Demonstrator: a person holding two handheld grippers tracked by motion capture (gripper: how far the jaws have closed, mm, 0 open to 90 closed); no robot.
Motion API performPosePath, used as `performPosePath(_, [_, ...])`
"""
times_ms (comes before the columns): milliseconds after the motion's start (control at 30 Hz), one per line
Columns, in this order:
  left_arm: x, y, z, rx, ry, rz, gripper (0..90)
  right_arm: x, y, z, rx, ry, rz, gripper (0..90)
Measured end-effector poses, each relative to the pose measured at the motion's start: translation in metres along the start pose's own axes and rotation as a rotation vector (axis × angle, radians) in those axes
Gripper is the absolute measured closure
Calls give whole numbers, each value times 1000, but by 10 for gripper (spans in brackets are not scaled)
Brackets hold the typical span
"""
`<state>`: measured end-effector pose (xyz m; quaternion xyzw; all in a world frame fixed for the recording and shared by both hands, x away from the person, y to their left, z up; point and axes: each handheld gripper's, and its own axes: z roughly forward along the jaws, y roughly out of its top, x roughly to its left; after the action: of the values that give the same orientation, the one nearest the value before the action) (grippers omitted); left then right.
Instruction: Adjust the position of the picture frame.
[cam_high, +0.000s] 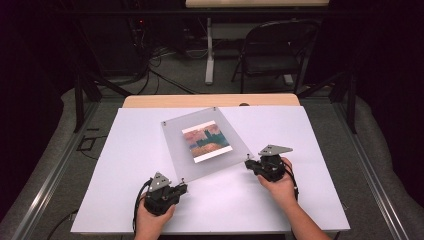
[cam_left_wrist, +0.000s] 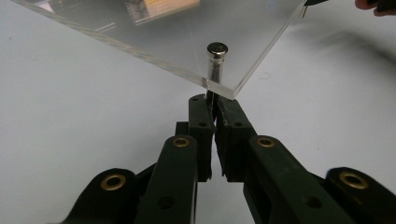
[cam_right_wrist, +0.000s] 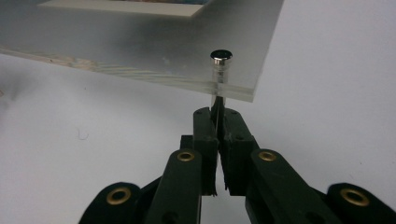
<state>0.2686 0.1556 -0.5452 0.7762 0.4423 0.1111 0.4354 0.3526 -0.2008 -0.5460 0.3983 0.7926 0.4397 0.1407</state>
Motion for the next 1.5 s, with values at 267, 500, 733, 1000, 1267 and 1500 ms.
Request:
performPosePath(267, [12, 9, 5, -11, 1, -15, 853, 7, -5, -10, -2, 1, 16, 863])
performPosePath(500, [29, 24, 15, -29, -13, -33, 851, 15, -11, -22, -25, -7, 31, 862])
performPosePath(733, [36, 37, 23, -46, -17, -37, 849, 8, -7, -20, -51, -22, 67, 861])
performPosePath(1000, [45, 39, 31, -35, -10, -50, 845, 6, -6, -13, -40, -21, 64, 861])
performPosePath(1267, [47, 36, 38, -24, -9, -52, 842, 4, -9, -7, -15, -25, 73, 860])
performPosePath(1500, [46, 34, 40, -3, -6, -47, 843, 3, -11, -5, 3, -35, 65, 860])
